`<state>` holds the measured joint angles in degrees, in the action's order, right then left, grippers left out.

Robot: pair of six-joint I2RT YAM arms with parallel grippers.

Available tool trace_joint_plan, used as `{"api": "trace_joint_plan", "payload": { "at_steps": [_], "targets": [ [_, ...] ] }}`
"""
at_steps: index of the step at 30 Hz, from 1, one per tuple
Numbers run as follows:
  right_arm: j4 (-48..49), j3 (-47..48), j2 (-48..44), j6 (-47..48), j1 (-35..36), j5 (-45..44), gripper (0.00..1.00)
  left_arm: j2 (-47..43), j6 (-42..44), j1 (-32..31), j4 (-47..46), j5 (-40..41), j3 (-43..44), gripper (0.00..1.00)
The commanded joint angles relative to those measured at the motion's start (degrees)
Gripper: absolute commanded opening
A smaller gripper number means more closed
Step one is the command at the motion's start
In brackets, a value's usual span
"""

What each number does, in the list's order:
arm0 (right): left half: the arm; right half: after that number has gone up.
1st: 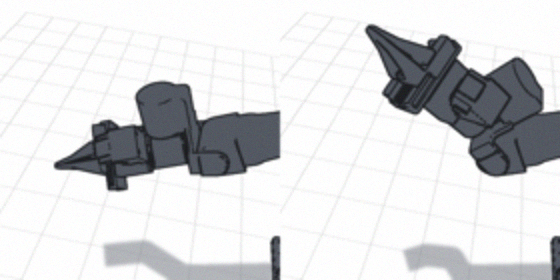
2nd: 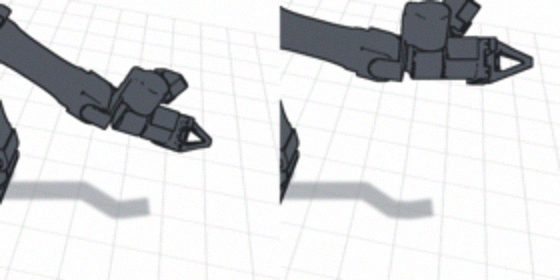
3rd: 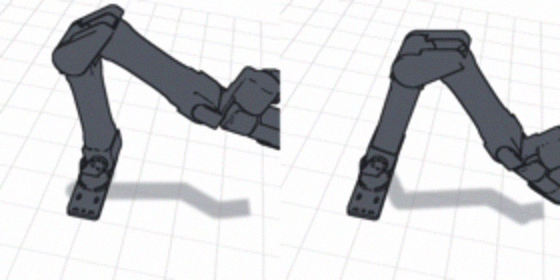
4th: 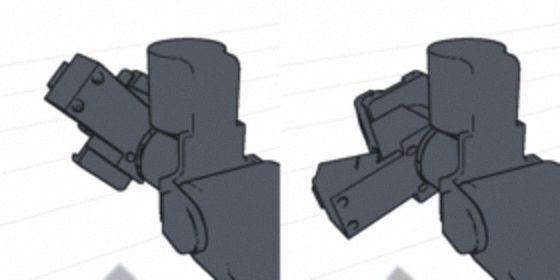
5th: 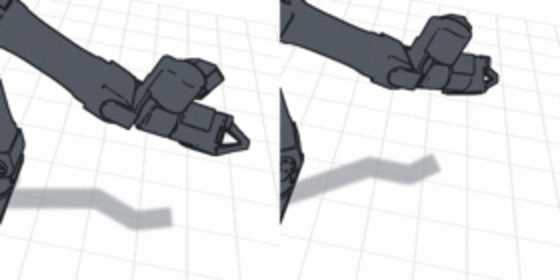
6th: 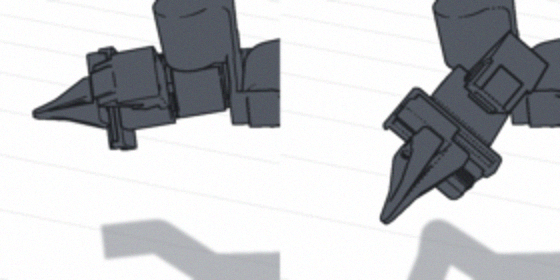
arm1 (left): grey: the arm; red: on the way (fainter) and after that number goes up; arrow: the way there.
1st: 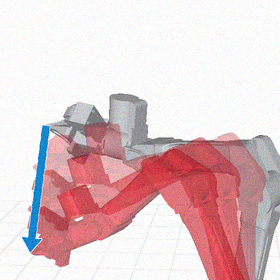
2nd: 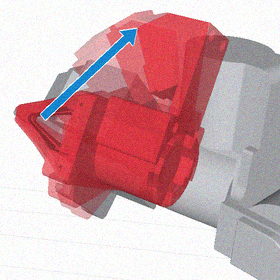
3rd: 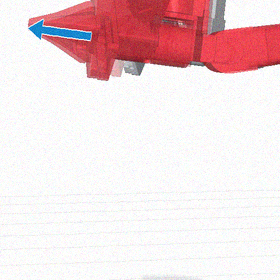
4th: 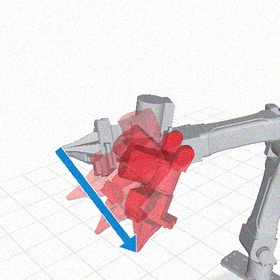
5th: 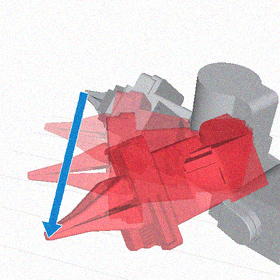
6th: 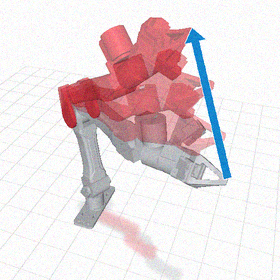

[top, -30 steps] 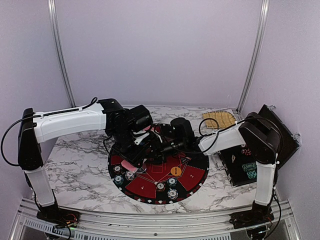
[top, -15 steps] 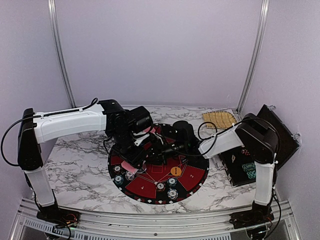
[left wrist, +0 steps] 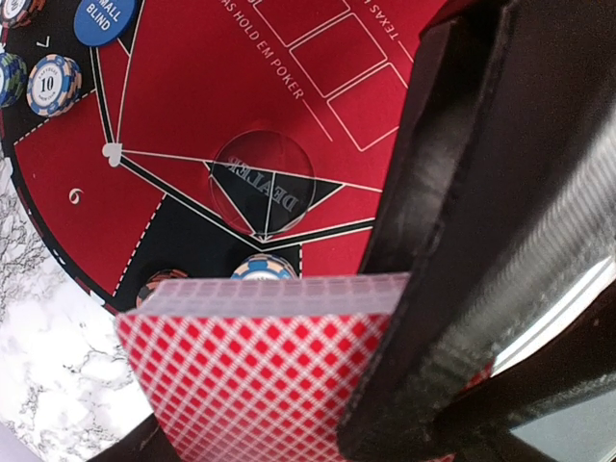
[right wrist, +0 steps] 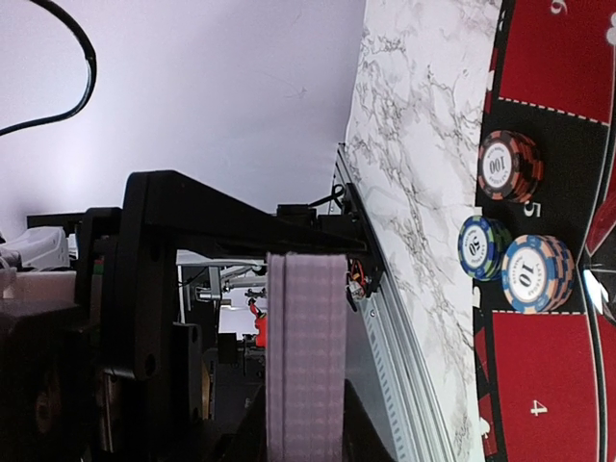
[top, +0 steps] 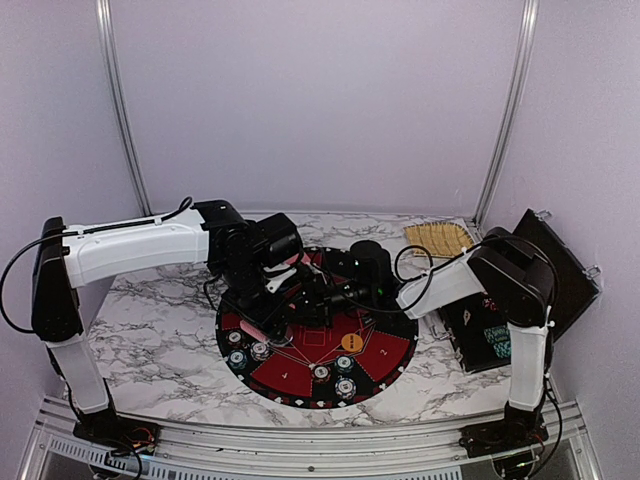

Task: Distribute texas hold em gaming equipment
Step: Pass from the left arm to the right, then pass from the right arm to the left

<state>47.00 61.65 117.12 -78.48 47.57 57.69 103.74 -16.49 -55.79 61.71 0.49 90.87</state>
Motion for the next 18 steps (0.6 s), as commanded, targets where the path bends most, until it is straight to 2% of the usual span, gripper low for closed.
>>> {"api": "trace_joint_plan", "payload": {
  "at_steps": [1,3,9,18],
  "targets": [
    [4.2,0.7,-0.5,-1.5,-0.2,0.5,0.00,-1.7,0.1,-0.2,0.1,0.0,-0.7,0.85],
    [4.1,0.5,-0.6,-1.4,-0.2,0.3,0.00,-1.7,0.0,-0.2,-0.1,0.0,-0.7,0.84],
    [4.8,0.1,-0.6,-1.8,-0.3,0.1,0.00,-1.6,0.0,-0.2,-0.4,-0.1,-0.8,0.72],
    [2.9,-0.7,-1.4,0.6,-0.9,-0.6,0.00,-2.1,0.1,-0.1,-0.7,-0.2,0.0,0.51]
  ]
}}
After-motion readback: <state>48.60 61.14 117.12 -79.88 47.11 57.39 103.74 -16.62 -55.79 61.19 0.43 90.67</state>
